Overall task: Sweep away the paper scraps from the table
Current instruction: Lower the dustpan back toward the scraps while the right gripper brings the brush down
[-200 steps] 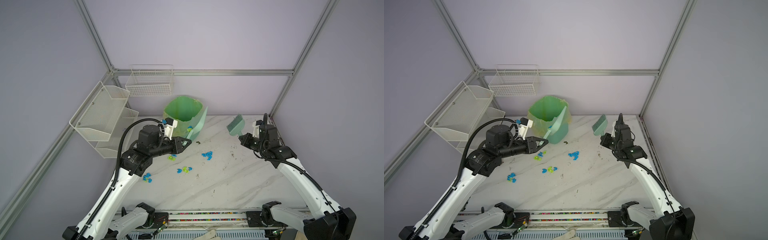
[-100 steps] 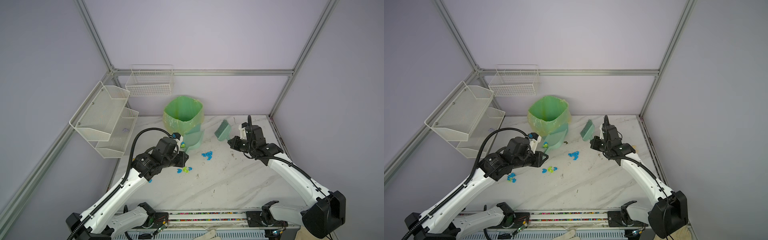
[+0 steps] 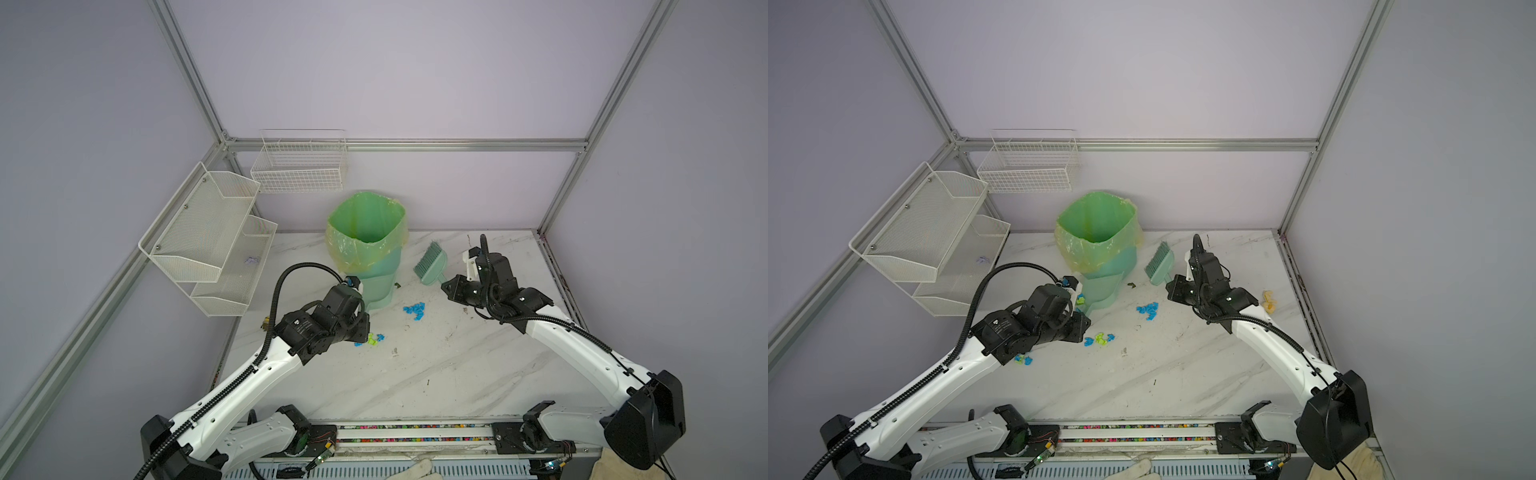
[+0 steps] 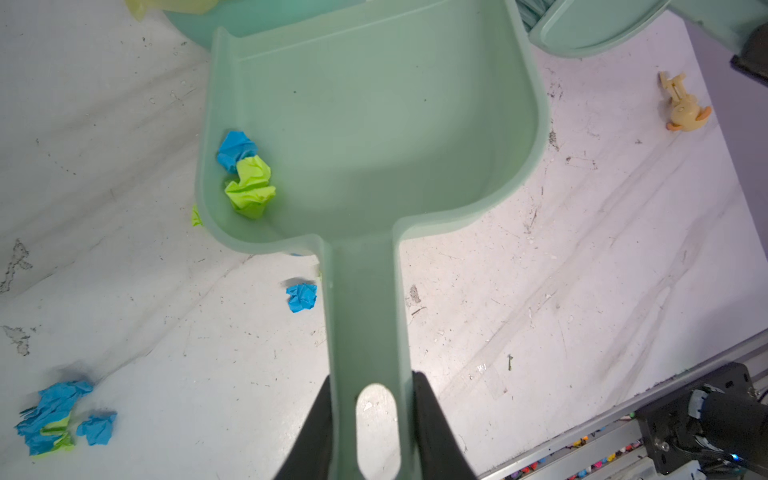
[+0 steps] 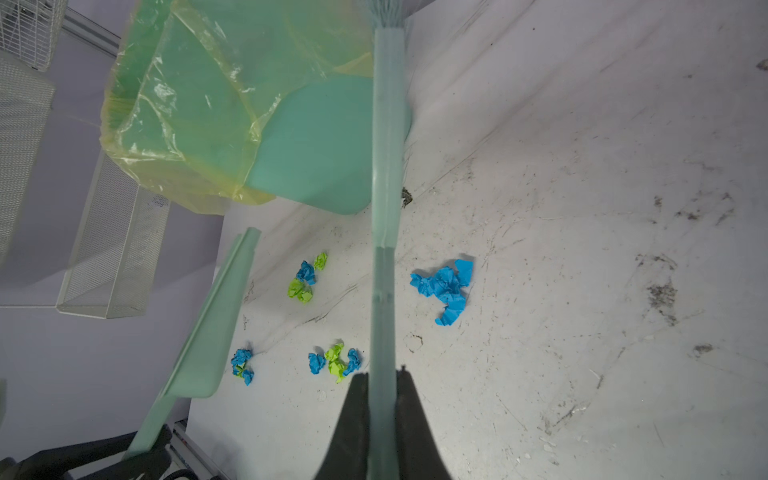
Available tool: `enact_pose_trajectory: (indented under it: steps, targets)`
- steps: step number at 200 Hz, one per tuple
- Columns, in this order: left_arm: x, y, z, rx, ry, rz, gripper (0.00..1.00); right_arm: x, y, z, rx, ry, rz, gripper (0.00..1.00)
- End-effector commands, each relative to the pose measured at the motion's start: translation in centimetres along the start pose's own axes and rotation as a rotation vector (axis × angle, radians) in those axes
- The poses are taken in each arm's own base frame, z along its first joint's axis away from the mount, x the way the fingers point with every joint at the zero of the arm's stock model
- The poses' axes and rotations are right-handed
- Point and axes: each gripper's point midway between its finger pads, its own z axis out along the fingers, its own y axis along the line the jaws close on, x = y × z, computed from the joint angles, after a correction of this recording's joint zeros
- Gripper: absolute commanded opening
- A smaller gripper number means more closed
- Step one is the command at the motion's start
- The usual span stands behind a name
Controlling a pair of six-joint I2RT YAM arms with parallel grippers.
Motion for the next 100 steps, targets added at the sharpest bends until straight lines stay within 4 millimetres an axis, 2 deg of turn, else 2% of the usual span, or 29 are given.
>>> enact_pose_trajectory:
  steps: [1,39,66,72,100]
  targets:
    - [0.4,1.0,0.8,-0.053,-0.011,0.028,0.0,0.7,1.2,0.7,-0.039,0.001,0.025,0.0]
    - [1.2,2.3,1.4,-0.11,-0.008,0.035,0.0,3.5,1.2,2.6,-0.023,0.062,0.051,0.0]
    - [1.6,2.5,1.8,-0.117,-0.003,0.036,0.0,5.1,1.2,3.7,-0.019,0.114,0.072,0.0]
    - [1.6,2.5,1.9,-0.117,-0.001,0.037,0.0,5.7,0.5,4.5,0.002,0.136,0.082,0.0]
    - [1.7,2.2,2.2,-0.101,0.005,0.051,0.0,6.7,-0.6,5.3,0.043,0.166,0.105,0.0]
